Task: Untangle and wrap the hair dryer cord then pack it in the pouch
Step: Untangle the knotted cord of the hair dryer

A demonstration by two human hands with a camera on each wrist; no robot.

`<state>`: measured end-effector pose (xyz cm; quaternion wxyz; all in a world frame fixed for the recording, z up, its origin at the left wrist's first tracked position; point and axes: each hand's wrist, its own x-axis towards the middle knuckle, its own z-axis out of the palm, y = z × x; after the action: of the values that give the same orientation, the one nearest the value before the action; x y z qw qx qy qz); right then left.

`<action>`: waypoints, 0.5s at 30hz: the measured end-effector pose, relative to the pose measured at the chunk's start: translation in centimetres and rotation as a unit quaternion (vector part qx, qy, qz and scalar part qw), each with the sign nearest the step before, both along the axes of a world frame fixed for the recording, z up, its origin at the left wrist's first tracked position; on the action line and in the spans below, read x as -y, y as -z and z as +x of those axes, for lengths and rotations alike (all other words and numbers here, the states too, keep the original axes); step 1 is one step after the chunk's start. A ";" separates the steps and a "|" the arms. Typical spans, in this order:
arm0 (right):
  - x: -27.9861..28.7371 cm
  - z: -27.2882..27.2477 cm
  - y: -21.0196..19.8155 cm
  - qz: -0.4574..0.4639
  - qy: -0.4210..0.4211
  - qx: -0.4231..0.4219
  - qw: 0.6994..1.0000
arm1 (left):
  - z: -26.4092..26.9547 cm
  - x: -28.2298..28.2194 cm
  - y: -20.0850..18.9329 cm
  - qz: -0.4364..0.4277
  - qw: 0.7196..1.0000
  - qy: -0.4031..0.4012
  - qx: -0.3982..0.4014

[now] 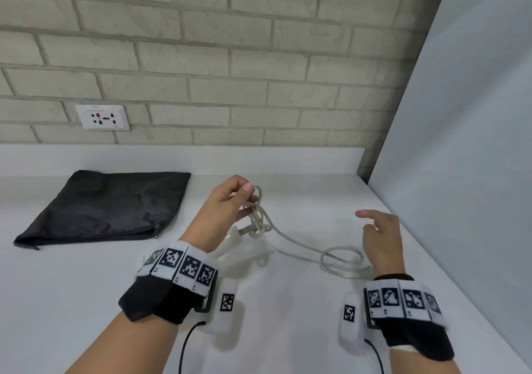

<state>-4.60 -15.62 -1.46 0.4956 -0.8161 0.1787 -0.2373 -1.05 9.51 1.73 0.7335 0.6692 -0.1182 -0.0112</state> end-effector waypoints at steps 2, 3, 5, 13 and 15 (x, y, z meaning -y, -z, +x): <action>-1.6 -0.1 -0.5 -0.075 -0.041 0.079 0.993 | -0.3 0.2 -0.4 0.022 0.999 0.012 0.028; -2.6 -0.1 -0.8 -0.068 -0.092 0.104 0.988 | -0.4 0.2 -0.6 0.054 0.997 0.014 0.053; -4.8 -0.3 -1.5 -0.027 -0.239 0.100 0.965 | -0.3 0.4 -0.8 0.132 0.985 0.017 0.106; -8.1 0.9 -0.6 -0.002 -0.416 -0.031 0.909 | -1.1 0.7 -0.4 0.160 0.980 0.045 0.111; -8.0 0.9 -0.5 0.008 -0.410 -0.018 0.912 | -1.2 0.8 -0.2 0.176 0.980 0.038 0.081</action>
<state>-3.70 -7.62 -0.94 0.5528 -0.8177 -0.1606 0.0031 -2.29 8.67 1.96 0.5911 0.7816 -0.1990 -0.0052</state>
